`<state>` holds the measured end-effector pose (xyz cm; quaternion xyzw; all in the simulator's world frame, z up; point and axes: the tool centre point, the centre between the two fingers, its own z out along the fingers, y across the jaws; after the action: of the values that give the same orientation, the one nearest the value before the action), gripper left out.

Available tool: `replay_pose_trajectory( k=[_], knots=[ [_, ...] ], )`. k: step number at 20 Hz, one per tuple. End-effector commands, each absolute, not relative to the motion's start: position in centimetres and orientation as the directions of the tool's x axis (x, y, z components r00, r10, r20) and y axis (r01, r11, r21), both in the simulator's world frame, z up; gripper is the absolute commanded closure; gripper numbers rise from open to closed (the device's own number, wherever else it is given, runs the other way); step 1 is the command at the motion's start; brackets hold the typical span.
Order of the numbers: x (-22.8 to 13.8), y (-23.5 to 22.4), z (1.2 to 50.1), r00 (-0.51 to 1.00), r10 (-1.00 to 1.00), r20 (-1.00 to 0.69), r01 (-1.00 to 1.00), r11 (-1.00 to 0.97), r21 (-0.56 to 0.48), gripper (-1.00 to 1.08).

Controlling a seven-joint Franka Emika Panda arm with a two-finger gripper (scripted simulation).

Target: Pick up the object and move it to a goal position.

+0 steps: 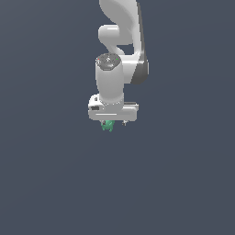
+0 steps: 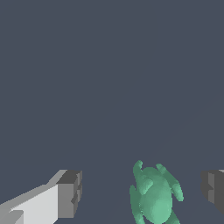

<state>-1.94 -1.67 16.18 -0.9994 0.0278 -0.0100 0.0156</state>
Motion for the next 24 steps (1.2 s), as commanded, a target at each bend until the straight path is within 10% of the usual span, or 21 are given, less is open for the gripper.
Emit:
replay_pose_trajectory(
  k=[1, 24],
  knots=[
    [-3.1, -2.3, 15.2, 0.997, -0.078, 0.016, -0.078, -0.997, -0.027, -0.92],
    [-10.6, -5.5, 10.0, 0.980, -0.198, 0.000, -0.198, -0.980, 0.000, -0.92]
  ],
)
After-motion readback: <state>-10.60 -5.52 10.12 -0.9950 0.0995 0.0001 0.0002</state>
